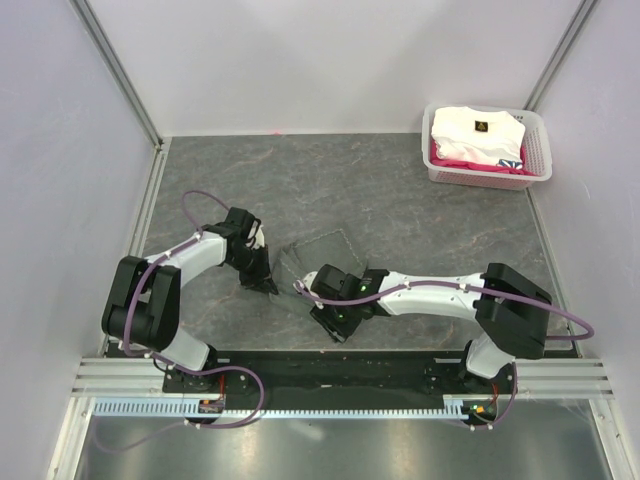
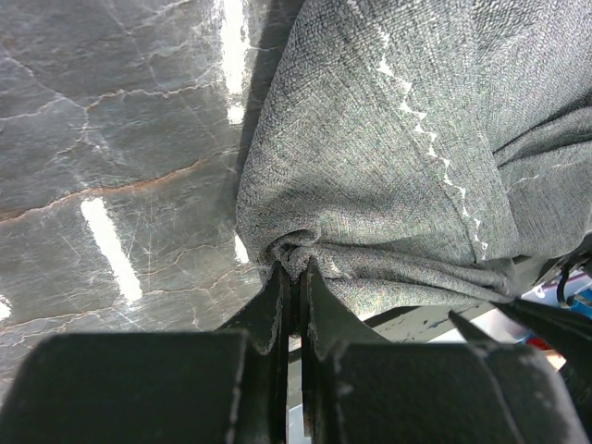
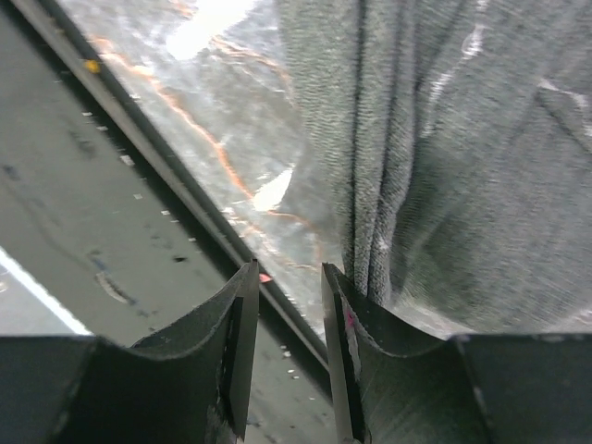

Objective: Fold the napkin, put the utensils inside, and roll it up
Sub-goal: Roll the napkin with the utensil

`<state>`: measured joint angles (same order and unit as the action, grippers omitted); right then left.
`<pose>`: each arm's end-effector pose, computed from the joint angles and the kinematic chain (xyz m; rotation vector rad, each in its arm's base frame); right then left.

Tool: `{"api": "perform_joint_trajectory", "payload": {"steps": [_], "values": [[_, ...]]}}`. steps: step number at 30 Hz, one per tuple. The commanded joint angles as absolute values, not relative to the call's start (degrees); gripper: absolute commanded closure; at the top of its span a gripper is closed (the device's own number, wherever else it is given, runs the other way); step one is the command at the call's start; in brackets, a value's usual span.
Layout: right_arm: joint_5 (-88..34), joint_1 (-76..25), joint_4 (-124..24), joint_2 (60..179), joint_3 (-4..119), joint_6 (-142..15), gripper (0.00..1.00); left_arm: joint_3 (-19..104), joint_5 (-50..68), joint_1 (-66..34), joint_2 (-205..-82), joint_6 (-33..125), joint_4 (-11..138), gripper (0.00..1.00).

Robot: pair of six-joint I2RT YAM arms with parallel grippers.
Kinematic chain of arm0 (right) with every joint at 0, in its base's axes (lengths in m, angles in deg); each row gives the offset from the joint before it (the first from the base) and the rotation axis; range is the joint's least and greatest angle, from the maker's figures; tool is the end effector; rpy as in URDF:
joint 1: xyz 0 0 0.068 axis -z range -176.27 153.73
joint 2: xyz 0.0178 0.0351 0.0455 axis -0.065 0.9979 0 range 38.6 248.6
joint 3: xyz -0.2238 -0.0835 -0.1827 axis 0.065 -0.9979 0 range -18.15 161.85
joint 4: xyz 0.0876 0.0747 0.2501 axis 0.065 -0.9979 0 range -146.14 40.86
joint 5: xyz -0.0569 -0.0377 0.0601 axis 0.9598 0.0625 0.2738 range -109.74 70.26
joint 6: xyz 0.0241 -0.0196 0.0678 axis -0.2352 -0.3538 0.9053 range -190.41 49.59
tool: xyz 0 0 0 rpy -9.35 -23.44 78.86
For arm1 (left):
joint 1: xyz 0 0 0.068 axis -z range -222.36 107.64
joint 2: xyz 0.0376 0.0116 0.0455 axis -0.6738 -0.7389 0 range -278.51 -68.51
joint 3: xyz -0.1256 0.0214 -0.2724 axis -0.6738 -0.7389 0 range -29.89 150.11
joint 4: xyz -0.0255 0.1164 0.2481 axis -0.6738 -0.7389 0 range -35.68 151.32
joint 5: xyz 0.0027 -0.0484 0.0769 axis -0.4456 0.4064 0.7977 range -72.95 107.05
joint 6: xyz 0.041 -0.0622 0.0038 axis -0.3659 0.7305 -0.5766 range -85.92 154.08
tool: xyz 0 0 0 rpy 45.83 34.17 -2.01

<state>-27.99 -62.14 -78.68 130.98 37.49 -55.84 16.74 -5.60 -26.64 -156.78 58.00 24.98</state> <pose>0.1270 0.3057 0.1742 -1.2802 2.5658 0.5467 0.2557 -0.0970 0.1495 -0.1516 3.0023 -0.6738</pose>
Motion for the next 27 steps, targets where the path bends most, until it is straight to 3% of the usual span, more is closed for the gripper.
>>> {"api": "perform_joint_trajectory", "payload": {"steps": [1,27], "values": [[-22.91,-62.10,-80.08,131.33,39.95,-57.23,0.59,18.62,-4.31,-26.90,-157.11,54.73,25.02,0.98],[-23.08,-56.57,-81.23,131.85,41.71,-62.14,0.61,18.01,-4.57,-26.90,-157.46,54.12,25.02,0.98]]}}
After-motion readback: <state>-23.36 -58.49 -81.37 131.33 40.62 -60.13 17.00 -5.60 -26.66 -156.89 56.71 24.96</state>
